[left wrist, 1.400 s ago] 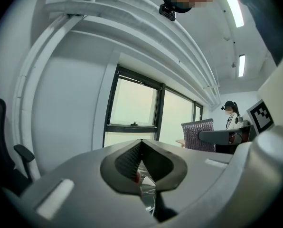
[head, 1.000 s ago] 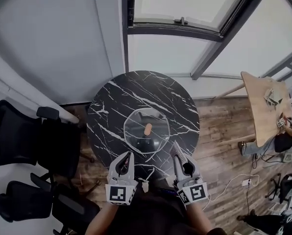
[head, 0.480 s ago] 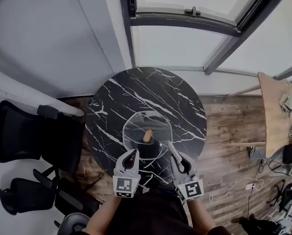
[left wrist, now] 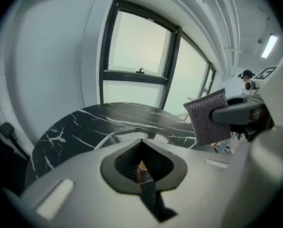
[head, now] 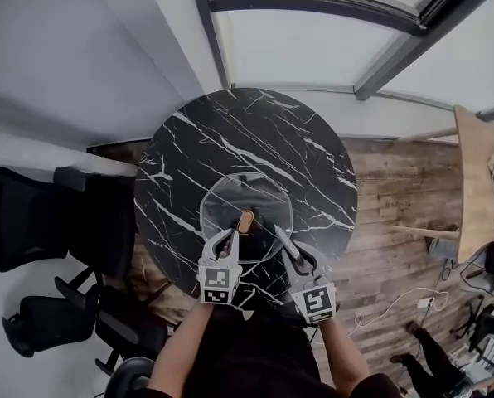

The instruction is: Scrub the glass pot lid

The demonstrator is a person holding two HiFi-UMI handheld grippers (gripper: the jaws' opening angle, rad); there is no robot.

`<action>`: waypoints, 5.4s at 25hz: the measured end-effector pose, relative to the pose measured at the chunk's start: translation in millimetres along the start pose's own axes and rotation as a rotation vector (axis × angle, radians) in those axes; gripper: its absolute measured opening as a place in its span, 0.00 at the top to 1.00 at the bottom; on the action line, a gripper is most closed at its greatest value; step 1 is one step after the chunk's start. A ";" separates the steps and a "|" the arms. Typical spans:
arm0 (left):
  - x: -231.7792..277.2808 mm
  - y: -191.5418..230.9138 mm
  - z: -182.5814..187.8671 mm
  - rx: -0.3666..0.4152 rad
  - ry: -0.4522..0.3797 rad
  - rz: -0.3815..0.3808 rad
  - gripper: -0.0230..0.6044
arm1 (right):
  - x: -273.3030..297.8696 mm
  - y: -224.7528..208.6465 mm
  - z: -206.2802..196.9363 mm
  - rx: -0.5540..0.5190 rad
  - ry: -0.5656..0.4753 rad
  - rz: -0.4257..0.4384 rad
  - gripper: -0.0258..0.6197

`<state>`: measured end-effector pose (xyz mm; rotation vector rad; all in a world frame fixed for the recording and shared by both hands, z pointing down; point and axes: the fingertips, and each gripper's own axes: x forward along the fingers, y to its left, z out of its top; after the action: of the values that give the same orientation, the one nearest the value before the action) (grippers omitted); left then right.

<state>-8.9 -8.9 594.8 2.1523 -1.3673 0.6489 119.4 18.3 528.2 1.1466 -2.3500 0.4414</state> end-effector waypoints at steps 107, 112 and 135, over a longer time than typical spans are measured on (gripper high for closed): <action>41.2 -21.1 -75.8 0.211 0.220 -0.459 0.70 | 85.0 36.5 -138.3 -0.528 0.358 0.356 0.84; 27.1 -43.7 -93.0 0.334 0.254 -0.565 0.71 | 113.4 -4.9 -124.9 -0.615 0.364 0.367 0.84; 10.3 -64.8 -112.3 0.388 0.234 -0.753 0.71 | 45.3 42.3 -175.2 -0.864 0.364 0.520 0.85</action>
<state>40.5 79.8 676.2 2.5393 -0.2570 0.8511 110.8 98.7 695.6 0.0486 -2.1067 -0.1997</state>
